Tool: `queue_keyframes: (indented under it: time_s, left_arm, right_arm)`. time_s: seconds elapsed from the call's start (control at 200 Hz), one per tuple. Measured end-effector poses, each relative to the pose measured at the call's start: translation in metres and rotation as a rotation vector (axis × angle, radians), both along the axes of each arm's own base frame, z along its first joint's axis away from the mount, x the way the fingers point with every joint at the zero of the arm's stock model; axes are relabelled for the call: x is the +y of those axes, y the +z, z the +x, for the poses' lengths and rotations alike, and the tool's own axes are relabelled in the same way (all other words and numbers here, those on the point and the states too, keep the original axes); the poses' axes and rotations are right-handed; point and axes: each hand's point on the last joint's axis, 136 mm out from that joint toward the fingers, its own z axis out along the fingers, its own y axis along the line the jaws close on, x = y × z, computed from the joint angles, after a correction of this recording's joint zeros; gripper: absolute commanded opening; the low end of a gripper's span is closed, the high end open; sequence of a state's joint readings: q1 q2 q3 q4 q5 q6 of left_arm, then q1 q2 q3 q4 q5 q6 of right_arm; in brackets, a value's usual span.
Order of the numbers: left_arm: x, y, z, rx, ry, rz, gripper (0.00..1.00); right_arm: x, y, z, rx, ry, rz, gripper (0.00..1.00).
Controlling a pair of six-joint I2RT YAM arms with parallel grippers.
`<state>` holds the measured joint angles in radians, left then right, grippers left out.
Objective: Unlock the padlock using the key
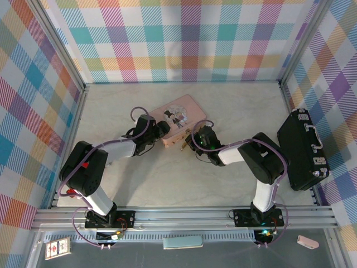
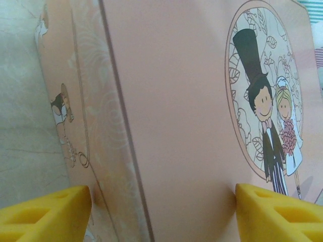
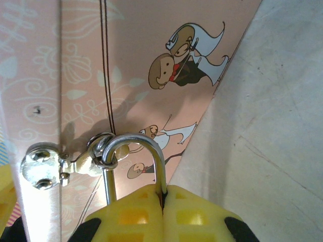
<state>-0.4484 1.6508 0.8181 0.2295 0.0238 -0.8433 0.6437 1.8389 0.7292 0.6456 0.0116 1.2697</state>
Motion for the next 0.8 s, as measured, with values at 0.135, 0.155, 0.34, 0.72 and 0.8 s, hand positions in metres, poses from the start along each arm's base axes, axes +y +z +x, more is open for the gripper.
queue_keyframes:
  time_s: [0.135, 0.155, 0.34, 0.72, 0.8]
  left_arm:
    - [0.0044, 0.0009, -0.0041, -0.002, 0.014, 0.003, 0.72]
    - [0.0049, 0.0008, -0.0044, -0.002, 0.015, 0.004, 0.72]
    - [0.0059, 0.0012, -0.0055, 0.0, 0.017, 0.007, 0.72]
    - [0.0067, 0.0017, -0.0069, 0.005, 0.017, 0.01, 0.72]
    - [0.0069, 0.0016, -0.0071, 0.006, 0.017, 0.011, 0.71]
  right_arm:
    - [-0.0001, 0.0, -0.0001, 0.001, 0.007, 0.002, 0.01]
    - [-0.0001, 0.0, -0.0001, 0.001, 0.009, 0.002, 0.02]
    - [0.0, 0.0006, 0.0006, -0.006, 0.022, 0.003, 0.14]
    - [-0.0048, 0.0, 0.0084, -0.077, 0.026, 0.023, 0.11]
    - [-0.0034, 0.0006, 0.0096, -0.09, 0.037, 0.029, 0.07]
